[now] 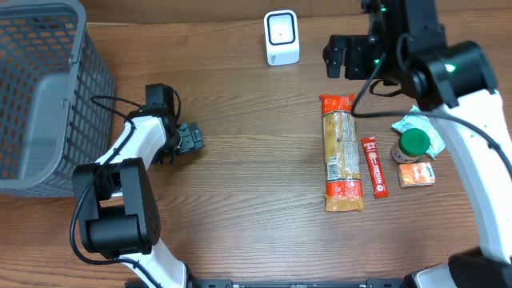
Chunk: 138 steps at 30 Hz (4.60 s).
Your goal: Scan the item barcode
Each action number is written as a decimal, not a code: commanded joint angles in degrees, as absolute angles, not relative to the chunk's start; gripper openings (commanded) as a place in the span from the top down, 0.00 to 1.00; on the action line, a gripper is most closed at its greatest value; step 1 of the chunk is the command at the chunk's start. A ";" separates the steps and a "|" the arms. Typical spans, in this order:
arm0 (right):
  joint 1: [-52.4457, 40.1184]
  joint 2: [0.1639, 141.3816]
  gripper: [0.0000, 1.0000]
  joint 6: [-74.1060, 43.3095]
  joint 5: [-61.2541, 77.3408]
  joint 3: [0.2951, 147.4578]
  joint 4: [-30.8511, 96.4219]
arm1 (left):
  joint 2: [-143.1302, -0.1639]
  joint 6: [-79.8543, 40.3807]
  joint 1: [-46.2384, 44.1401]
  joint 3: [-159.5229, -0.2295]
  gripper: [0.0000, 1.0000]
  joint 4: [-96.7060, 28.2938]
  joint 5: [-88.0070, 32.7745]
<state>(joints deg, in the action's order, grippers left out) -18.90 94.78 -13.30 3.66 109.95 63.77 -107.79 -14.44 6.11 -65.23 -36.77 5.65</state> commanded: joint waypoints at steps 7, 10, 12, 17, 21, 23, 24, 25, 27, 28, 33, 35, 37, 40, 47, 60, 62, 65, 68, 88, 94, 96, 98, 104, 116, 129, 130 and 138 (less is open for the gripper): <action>-17.89 83.05 0.00 -11.97 -3.31 110.63 63.48 | -109.93 -13.28 6.39 -63.90 0.00 -37.08 8.73; -16.75 79.05 0.00 -11.97 -3.38 110.63 63.51 | -109.93 -13.28 6.39 -63.90 0.00 -37.08 8.73; -16.32 76.20 0.00 -11.97 -3.38 110.63 63.51 | -109.93 -13.28 6.39 -63.90 0.00 -37.08 8.73; -16.29 69.78 0.00 -11.92 -6.63 110.63 63.86 | -109.93 -13.28 6.39 -63.90 0.00 -37.08 8.73; -16.29 65.65 0.00 -11.92 -11.49 110.63 67.57 | -109.93 -13.28 6.39 -63.90 0.00 -37.08 8.73; -16.29 63.90 0.00 -11.94 -13.04 110.63 70.85 | -109.93 -13.30 6.39 -63.90 0.00 -37.08 8.73; -16.16 63.09 0.00 -11.94 -13.10 110.63 72.03 | -109.93 -13.30 6.39 -63.90 0.00 -37.08 8.73; -15.81 62.30 0.00 -11.97 -13.06 110.63 73.03 | -109.93 -13.28 6.39 -63.90 0.00 -37.08 8.73; -14.92 60.64 0.00 -11.99 -12.99 110.63 73.91 | -109.93 -13.28 6.39 -63.90 0.00 -37.08 8.73; -14.63 60.07 0.00 -11.99 -12.97 110.63 73.91 | -109.93 -13.28 6.39 -63.90 0.00 -37.08 8.73; -13.37 56.03 0.00 -11.99 -12.84 110.63 74.04 | -109.93 -13.28 6.39 -63.90 0.00 -37.08 8.73; -13.15 54.43 0.00 -11.99 -12.84 110.63 74.06 | -109.93 -13.28 6.39 -63.90 0.00 -37.08 8.73; -12.16 52.99 0.00 -11.99 -12.82 110.61 74.11 | -109.93 -13.28 6.39 -63.90 0.00 -37.08 8.73; -9.78 50.98 0.00 -12.01 -11.84 110.56 75.02 | -109.93 -13.28 6.39 -63.90 0.00 -37.08 8.73; -6.44 46.81 0.00 -12.01 -10.17 110.02 75.16 | -109.93 -13.28 6.39 -63.90 0.00 -37.08 8.73; -5.69 31.31 0.00 -12.03 -9.34 85.73 63.59 | -109.93 -13.28 6.39 -63.90 0.01 -37.08 8.73; -5.69 29.04 0.00 -12.03 -8.88 81.34 61.14 | -109.93 -13.28 6.39 -63.90 0.00 -37.08 8.73; -5.69 25.47 0.00 -12.08 -8.91 75.13 57.01 | -109.93 -13.28 6.39 -63.90 0.00 -37.08 8.73; -5.69 21.91 0.00 -12.23 -8.91 69.36 52.40 | -109.93 -13.28 6.39 -63.90 0.00 -37.08 8.73; -4.91 0.19 0.00 -12.47 -3.03 26.44 7.14 | -109.93 -13.28 6.39 -63.90 0.00 -37.08 8.73; -2.35 0.21 0.00 -12.47 2.35 14.63 -7.31 | -109.93 -13.28 6.39 -63.90 0.00 -37.08 8.73; -1.69 0.21 0.00 -13.13 3.07 10.72 -12.29 | -109.93 -13.28 6.39 -63.90 0.00 -37.08 8.73; -1.06 0.21 0.00 -14.28 3.09 7.27 -16.67 | -109.93 -13.30 6.39 -63.90 0.00 -37.08 8.73; -0.51 0.21 0.00 -16.56 1.17 0.45 -22.20 | -109.93 -13.28 6.39 -63.90 0.00 -37.08 8.73; -0.69 0.16 0.00 -16.56 0.14 0.45 4.82 | -109.93 -13.28 6.39 -63.90 0.00 -37.08 8.73; -0.67 0.16 0.00 -14.81 0.08 0.43 4.56 | -109.93 -13.28 6.39 -63.90 0.00 -37.08 8.73; -0.67 0.16 0.00 -14.81 0.10 0.43 4.54 | -109.93 -13.28 6.39 -63.90 0.00 -37.08 8.73; -0.69 0.16 0.00 0.10 3.29 0.43 4.62 | -109.93 -13.30 6.39 -63.90 0.00 -37.08 8.73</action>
